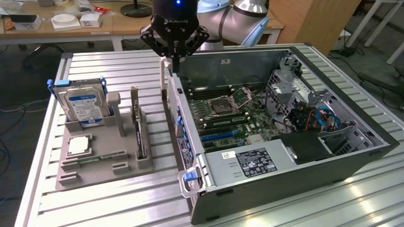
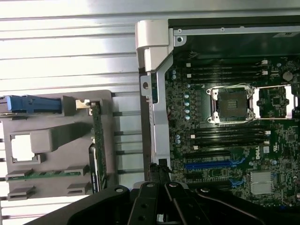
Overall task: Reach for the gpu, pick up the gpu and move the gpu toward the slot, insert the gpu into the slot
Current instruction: 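Reach for the gpu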
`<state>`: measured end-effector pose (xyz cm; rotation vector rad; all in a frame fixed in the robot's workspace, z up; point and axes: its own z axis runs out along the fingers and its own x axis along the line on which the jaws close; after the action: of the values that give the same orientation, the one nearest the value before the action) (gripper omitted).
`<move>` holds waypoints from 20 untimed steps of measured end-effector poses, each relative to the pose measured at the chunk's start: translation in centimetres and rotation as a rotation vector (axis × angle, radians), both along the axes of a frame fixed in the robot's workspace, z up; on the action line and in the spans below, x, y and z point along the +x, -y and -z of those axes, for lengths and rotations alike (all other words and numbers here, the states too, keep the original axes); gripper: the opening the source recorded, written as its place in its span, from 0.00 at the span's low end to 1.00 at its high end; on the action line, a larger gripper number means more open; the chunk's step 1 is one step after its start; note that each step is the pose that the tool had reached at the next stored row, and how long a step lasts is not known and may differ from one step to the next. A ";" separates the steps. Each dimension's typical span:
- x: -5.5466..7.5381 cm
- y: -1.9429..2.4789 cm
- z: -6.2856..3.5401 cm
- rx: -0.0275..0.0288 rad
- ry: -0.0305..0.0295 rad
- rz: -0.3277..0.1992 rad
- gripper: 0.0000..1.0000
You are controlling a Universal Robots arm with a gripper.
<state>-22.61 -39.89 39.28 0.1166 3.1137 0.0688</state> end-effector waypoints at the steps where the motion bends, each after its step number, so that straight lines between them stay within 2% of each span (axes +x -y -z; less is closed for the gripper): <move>1: -0.1 0.00 0.00 0.0000 0.0000 0.000 0.10; 20: -1.3 0.00 0.00 0.0000 0.0000 0.000 0.10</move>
<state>-23.89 -39.88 39.28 0.1166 3.1137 0.0689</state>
